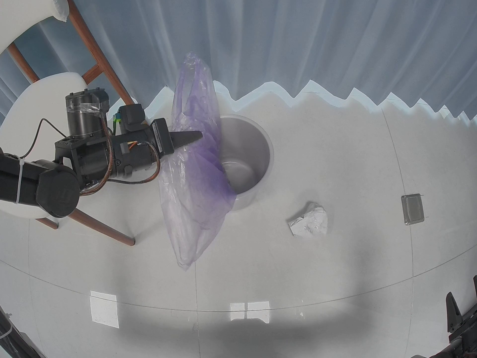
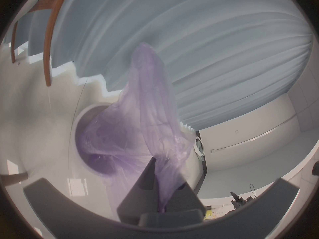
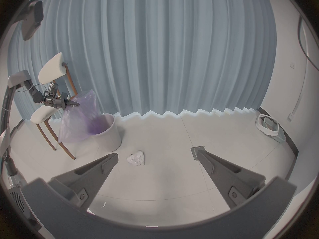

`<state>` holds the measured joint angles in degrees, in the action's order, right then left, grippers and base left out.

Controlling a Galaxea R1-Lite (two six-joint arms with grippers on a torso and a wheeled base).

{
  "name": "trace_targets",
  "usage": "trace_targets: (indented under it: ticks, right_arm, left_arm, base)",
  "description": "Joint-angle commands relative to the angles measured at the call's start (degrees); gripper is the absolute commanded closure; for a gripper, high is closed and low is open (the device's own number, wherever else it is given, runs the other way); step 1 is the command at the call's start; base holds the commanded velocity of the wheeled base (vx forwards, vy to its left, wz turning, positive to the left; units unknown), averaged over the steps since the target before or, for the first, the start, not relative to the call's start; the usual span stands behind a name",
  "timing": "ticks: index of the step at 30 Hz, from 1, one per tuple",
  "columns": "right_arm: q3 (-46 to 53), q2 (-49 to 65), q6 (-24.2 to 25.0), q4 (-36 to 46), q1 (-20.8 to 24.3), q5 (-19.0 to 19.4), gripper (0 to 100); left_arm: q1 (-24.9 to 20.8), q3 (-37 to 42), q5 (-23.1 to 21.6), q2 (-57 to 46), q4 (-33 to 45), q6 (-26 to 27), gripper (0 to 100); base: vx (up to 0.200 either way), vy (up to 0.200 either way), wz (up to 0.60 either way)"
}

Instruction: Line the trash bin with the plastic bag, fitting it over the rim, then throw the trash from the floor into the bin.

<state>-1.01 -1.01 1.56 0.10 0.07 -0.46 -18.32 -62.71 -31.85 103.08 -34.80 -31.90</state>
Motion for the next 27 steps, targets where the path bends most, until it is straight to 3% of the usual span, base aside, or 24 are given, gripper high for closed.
trace_targets:
  ticks: [1,2,4,9,12,15,19,23,26,27]
  right_arm:
    - [0.92,1.01,0.11,-0.01,0.01,-0.06,0]
    - [0.92,1.01,0.11,-0.01,0.01,-0.06,0]
    - [0.84,1.01,0.02,-0.01,0.01,-0.06,0]
    - [0.75,1.01,0.11,-0.36,0.01,0.02,0]
    - [-4.44,-1.45,2.04,-0.45,0.28,0.11,0]
    - [-12.52,-16.83,11.10,-2.65,4.15,0.46,0]
    - [-19.91,-31.07,21.12,-2.56,10.03,3.19,0]
    - [-27.82,-43.81,27.62,-3.00,11.88,7.32,0]
    - [-31.16,-48.12,27.88,-3.00,12.06,9.96,0]
    - [-33.62,-51.28,27.88,-3.00,12.06,12.68,0]
  left_arm:
    - [-1.98,-1.80,1.71,-0.34,8.17,1.14,100]
    - [-2.42,-2.77,2.15,-0.69,13.01,2.02,100]
    - [-3.12,-3.03,4.43,-0.34,15.20,4.31,100]
    - [-4.35,-2.68,6.54,-0.08,15.47,5.45,100]
    - [-4.35,-3.21,6.63,0.10,15.47,6.33,100]
    - [-3.74,-5.85,8.91,2.91,16.26,15.91,100]
    - [-3.91,-5.93,16.03,5.20,16.00,24.17,100]
    - [-5.85,-6.11,16.82,5.11,16.35,25.40,100]
    - [-6.46,-6.37,16.91,5.11,16.17,25.40,100]
    - [-6.46,-6.81,17.09,5.37,15.64,25.57,100]
  base:
    - [0.000,0.000,0.00]
    - [0.000,0.000,0.00]
    - [0.000,0.000,0.00]
    - [0.000,0.000,0.00]
    - [0.000,0.000,0.00]
    - [0.000,0.000,0.00]
    - [0.000,0.000,0.00]
    - [0.000,0.000,0.00]
    - [0.000,0.000,0.00]
    - [0.000,0.000,0.00]
